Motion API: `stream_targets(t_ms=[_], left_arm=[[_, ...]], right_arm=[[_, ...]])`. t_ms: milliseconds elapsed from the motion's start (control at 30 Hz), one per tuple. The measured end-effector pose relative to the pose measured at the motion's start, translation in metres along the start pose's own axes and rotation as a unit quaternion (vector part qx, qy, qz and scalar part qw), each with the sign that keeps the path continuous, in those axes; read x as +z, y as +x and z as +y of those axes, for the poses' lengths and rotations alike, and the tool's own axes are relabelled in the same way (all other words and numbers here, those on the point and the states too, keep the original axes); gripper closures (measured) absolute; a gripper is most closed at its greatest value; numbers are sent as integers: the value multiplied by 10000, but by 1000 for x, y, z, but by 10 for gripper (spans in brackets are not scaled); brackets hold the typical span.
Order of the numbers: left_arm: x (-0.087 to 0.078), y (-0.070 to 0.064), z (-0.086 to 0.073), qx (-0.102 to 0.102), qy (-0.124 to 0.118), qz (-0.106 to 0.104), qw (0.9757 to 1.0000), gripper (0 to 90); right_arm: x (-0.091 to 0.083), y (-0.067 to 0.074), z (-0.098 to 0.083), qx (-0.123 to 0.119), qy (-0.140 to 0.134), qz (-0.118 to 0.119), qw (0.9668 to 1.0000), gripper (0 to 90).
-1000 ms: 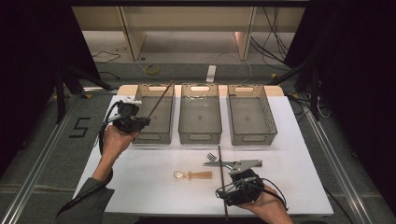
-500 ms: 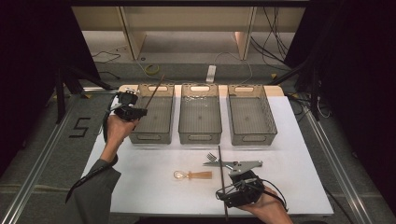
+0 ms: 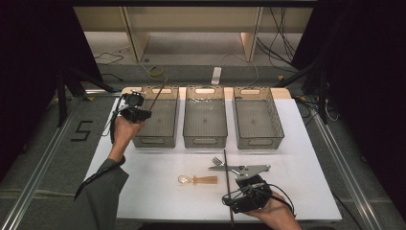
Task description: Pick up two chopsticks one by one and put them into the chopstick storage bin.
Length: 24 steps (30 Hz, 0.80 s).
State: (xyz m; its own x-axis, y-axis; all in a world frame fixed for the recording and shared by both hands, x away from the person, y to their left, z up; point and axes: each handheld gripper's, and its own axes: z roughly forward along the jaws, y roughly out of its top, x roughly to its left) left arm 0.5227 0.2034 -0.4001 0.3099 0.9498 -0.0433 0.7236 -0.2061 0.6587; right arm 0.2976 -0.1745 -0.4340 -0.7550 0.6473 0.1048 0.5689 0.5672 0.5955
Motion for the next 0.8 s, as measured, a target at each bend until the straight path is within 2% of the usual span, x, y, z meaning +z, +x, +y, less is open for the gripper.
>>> stream_targets(t_ms=[33,100,167,233,300,400,500,633,700,800], left_arm=[[1,-1,0,-110,66,-46,9999,738],[1,-3,2,-183,148,-30,9997,539],[-4,-3,3,-262,34,-72,9996,460],[-9,-5,4,-377,-31,-250,9990,385],[-16,-8,4,-371,-60,-422,9984,347],[-26,-12,2,-306,-108,-561,9979,308],[-37,-11,-1,-424,-178,-796,9958,282],[-53,-17,-7,-276,-270,-853,9956,250],[-59,-20,-12,-288,-464,-847,9949,251],[-68,-22,-21,-261,-589,-944,9934,245]], right_arm=[[0,0,0,23,9,2,10000,259],[-1,-1,0,60,8,-2,10000,260],[-1,-1,0,70,-30,-26,10000,260],[-3,-2,1,70,-20,-27,10000,260],[-3,-3,1,63,-27,-63,10000,260],[-2,-3,1,67,5,-154,9999,264],[-2,-3,1,81,-5,-176,9998,269],[-1,-3,2,90,44,-192,9998,272],[-1,-3,2,81,63,-225,9997,279],[-1,-3,3,35,69,-227,9997,287]])
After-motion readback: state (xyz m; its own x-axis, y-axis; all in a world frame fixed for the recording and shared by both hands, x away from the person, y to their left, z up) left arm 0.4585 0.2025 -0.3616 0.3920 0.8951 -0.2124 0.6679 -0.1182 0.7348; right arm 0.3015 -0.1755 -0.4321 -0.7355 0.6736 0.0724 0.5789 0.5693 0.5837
